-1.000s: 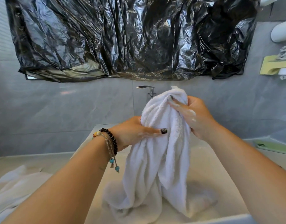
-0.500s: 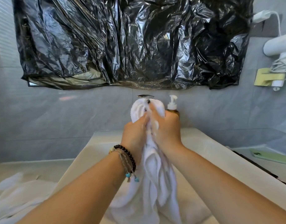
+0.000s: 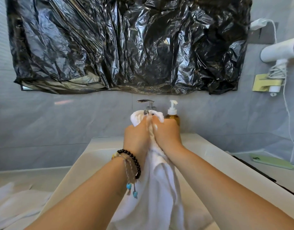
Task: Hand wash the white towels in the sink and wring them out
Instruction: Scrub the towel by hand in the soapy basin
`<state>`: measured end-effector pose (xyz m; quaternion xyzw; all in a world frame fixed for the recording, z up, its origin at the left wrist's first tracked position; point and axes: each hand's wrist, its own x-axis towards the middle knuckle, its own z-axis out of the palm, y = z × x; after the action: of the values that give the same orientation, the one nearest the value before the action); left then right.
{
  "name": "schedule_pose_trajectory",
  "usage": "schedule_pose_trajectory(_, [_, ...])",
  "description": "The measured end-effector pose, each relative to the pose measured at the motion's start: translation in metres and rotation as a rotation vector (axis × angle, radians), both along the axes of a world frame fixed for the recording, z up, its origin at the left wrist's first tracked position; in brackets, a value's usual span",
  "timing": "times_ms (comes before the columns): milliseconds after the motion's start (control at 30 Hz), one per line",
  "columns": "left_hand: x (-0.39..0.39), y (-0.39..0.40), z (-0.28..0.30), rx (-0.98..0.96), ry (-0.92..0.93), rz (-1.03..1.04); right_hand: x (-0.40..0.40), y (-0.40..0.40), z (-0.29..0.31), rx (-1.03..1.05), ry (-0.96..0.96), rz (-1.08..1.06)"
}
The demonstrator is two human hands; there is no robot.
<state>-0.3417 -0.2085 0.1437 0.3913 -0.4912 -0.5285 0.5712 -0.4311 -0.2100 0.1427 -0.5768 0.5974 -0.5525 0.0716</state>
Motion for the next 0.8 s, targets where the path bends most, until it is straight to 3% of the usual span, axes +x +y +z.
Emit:
schedule_pose_trajectory(200, [0.005,-0.002,-0.001,0.008,-0.015,0.064,0.021,0.016,-0.004,-0.162,0.051,-0.006])
schedule_pose_trajectory(367, [0.001,0.003,0.007,-0.012,0.068,0.077,0.003,-0.002,0.006,0.071,0.030,-0.044])
schedule_pose_trajectory(467, [0.017,-0.007,0.013,0.025,0.032,0.152,0.024,0.021,-0.004,0.042,-0.034,0.026])
schedule_pose_trajectory(600, [0.018,-0.006,0.011,-0.075,-0.103,0.143,0.033,0.033,0.015,-0.110,0.192,0.000])
schedule_pose_trajectory(667, [0.008,0.001,0.006,-0.055,-0.117,0.072,0.022,0.015,0.029,-0.101,0.179,-0.088])
schedule_pose_trajectory(733, [0.004,0.009,0.003,0.006,-0.030,0.014,0.011,0.000,0.031,-0.030,0.124,-0.104])
schedule_pose_trajectory(800, [0.011,0.010,0.006,0.033,0.060,0.042,0.012,-0.005,0.018,-0.035,0.204,-0.094])
